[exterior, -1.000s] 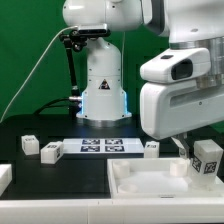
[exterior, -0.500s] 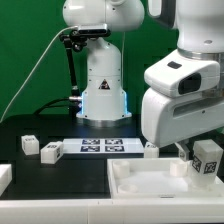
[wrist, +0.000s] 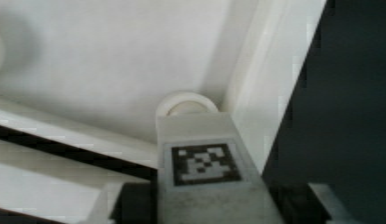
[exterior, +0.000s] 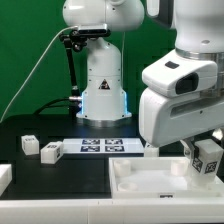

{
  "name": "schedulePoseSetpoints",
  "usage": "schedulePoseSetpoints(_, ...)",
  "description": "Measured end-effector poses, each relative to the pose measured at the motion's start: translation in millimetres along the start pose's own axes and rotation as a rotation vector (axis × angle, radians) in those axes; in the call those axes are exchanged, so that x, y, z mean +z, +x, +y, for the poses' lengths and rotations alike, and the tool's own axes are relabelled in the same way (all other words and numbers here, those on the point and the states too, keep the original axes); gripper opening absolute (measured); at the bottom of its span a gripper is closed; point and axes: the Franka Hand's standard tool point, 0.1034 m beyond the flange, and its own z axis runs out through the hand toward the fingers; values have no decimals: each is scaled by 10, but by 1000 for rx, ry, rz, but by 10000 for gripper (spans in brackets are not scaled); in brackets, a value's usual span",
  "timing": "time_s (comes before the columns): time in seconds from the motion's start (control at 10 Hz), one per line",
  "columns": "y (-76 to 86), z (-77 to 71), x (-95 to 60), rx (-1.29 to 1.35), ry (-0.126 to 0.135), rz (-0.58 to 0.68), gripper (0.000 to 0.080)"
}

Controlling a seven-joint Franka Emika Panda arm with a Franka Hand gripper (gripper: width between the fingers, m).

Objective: Assemble one leg

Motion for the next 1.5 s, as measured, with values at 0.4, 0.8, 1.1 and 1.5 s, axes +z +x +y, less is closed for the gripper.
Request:
schedulePoseSetpoints(0.4, -217, 7, 69, 229, -8, 137, 295)
schedulePoseSetpoints(0.8, -258, -45, 91, 595, 27, 216, 295)
schedulePoseSetpoints(1.1, -186, -42, 66, 863, 63, 210, 295)
schedulePoseSetpoints(1.5, -180, -65, 124, 837, 67, 197, 613)
